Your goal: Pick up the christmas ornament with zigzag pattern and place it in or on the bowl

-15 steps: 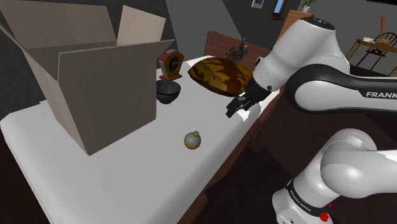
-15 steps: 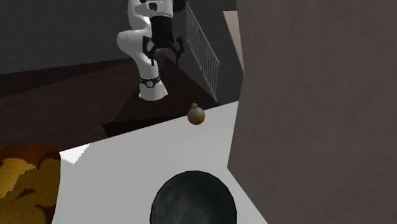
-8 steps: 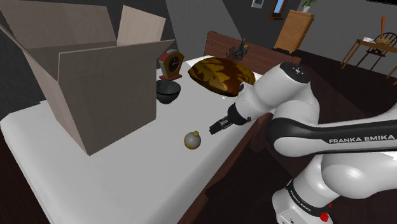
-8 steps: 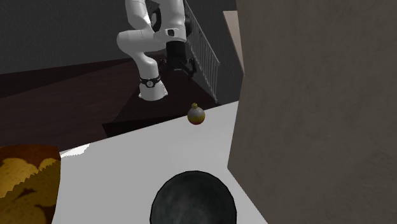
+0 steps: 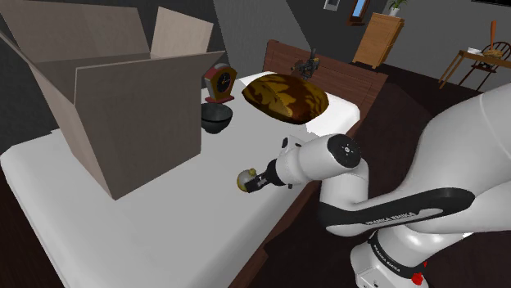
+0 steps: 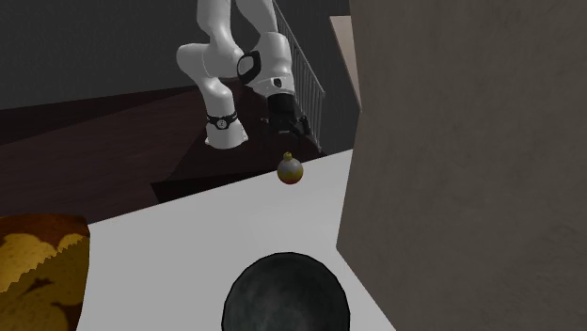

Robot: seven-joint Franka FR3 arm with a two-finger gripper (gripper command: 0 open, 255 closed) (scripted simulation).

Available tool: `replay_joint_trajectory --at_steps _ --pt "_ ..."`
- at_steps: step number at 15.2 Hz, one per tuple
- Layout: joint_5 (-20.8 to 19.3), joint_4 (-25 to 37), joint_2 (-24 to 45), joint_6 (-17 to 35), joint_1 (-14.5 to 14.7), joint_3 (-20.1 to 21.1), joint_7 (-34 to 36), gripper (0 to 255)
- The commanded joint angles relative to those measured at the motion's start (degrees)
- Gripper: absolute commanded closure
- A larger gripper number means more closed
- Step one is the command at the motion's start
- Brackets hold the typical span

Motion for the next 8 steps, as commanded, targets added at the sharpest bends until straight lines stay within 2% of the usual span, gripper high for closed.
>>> replay_joint_trajectory --at_steps 1,7,8 --pt "-1.01 1.06 1.17 5.32 -11.26 11.67 2.49 0" --pt "-3.20 4.30 1.31 11.01 -31.08 28.82 4.27 0" --pt "-3.50 4.64 1.15 11.50 -32.87 30.35 4.52 0"
